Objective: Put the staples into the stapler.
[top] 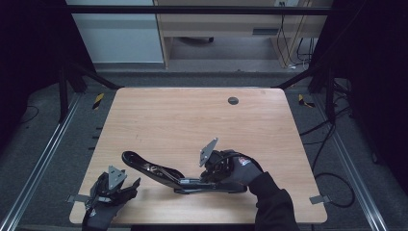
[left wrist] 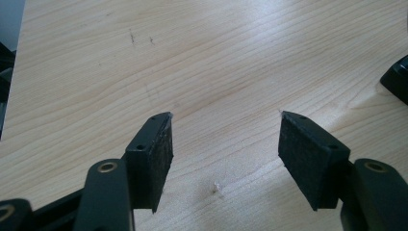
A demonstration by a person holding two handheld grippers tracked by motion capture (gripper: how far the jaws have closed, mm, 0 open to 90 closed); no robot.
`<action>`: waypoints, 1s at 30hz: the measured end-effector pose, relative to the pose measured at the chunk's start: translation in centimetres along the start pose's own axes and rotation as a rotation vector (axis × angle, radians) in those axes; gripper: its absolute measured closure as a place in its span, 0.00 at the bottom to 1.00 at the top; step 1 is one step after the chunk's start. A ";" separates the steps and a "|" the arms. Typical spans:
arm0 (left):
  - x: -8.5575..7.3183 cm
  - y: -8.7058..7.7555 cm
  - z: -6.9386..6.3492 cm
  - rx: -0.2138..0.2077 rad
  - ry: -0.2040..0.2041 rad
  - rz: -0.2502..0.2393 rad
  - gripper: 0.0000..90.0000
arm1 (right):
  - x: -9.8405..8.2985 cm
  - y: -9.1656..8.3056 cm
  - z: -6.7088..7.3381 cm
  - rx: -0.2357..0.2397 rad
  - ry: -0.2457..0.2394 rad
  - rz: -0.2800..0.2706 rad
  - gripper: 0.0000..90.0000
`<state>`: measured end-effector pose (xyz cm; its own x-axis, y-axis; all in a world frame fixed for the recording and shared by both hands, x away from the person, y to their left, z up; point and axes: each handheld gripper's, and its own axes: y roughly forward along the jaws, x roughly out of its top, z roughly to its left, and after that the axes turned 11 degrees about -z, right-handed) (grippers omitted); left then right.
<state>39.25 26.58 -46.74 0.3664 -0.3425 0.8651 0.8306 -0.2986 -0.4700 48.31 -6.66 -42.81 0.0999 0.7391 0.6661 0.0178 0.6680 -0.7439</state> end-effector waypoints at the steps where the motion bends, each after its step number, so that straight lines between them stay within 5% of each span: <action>1: 0.0 0.0 0.0 0.000 0.000 0.000 0.40 | 0.0 0.0 0.0 0.000 -0.004 0.001 0.87; 30: 0.0 0.1 0.0 0.000 0.003 0.005 0.40 | 0.0 0.4 0.0 0.009 -0.044 0.001 0.87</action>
<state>39.30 26.58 -46.78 0.3692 -0.3467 0.8623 0.8288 -0.2970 -0.4742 48.35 -6.41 -43.11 0.0557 0.7427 0.6673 0.0086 0.6680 -0.7441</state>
